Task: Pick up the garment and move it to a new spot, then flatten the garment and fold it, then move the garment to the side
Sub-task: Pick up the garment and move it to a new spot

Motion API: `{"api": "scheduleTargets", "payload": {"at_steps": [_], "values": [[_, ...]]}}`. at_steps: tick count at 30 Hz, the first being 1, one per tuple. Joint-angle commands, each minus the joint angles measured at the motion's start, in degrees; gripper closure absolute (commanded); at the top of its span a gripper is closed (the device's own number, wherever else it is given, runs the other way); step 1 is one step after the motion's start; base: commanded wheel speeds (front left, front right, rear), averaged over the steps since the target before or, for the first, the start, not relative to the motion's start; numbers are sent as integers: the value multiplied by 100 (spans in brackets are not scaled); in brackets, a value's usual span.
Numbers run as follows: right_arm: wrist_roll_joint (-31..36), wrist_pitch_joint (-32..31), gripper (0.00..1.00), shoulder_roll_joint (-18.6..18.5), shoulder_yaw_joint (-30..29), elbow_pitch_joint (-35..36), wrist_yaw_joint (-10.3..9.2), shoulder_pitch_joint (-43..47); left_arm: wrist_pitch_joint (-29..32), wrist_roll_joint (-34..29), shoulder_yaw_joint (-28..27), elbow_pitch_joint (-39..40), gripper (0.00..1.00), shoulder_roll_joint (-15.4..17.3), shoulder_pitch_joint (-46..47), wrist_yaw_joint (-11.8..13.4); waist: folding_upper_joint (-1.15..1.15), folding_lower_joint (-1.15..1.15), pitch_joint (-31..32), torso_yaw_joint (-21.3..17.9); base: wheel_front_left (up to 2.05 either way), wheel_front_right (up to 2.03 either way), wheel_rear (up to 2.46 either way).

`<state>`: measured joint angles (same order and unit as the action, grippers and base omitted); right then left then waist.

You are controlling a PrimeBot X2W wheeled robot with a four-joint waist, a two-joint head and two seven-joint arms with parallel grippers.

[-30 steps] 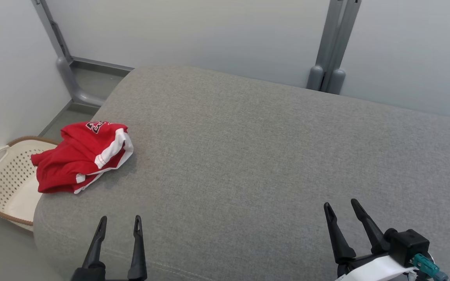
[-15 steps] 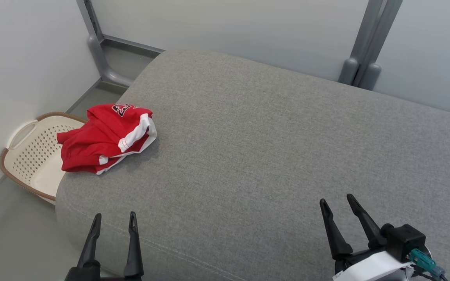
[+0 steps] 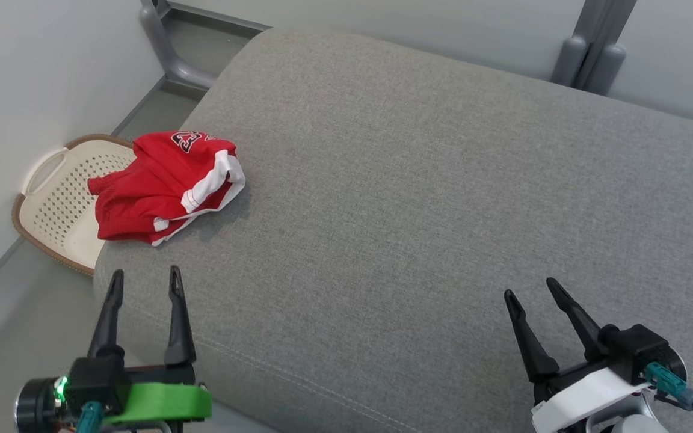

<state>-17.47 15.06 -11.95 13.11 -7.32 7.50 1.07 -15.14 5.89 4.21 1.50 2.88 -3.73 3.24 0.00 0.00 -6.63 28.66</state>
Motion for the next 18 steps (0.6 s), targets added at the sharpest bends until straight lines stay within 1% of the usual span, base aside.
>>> {"api": "scheduleTargets", "payload": {"at_steps": [1,3,5,9,11,14,16,18], "values": [[2,14,0,-113,34,13,-2,-101,3,-52,-111,-185,0,56,259,-98,0,0,-287,32,0,0,0],[3,14,0,-239,51,31,-2,-165,2,-87,-247,-576,0,180,623,-206,0,0,-416,28,0,0,0],[-10,14,0,-375,37,63,-2,-214,2,-4,-350,-1248,0,317,1040,-379,0,0,-564,9,0,0,0],[17,14,0,-631,-21,146,-2,-305,22,90,-507,-2462,0,636,2039,-522,0,0,-858,-34,0,0,0],[33,14,0,-744,-84,197,-2,-305,101,183,-548,-2971,0,734,2471,-606,0,0,-1011,-57,0,0,0],[63,14,0,-872,-171,303,-1,-315,238,337,-615,-3640,0,898,3057,-727,0,0,-1241,-113,0,0,0],[74,14,0,-958,-211,361,-2,-333,255,318,-595,-4023,0,1033,3433,-788,0,0,-1409,-178,0,0,0],[85,14,0,-1039,-274,409,-2,-347,314,362,-592,-4416,0,1079,3705,-826,0,0,-1561,-225,0,0,0]]}}
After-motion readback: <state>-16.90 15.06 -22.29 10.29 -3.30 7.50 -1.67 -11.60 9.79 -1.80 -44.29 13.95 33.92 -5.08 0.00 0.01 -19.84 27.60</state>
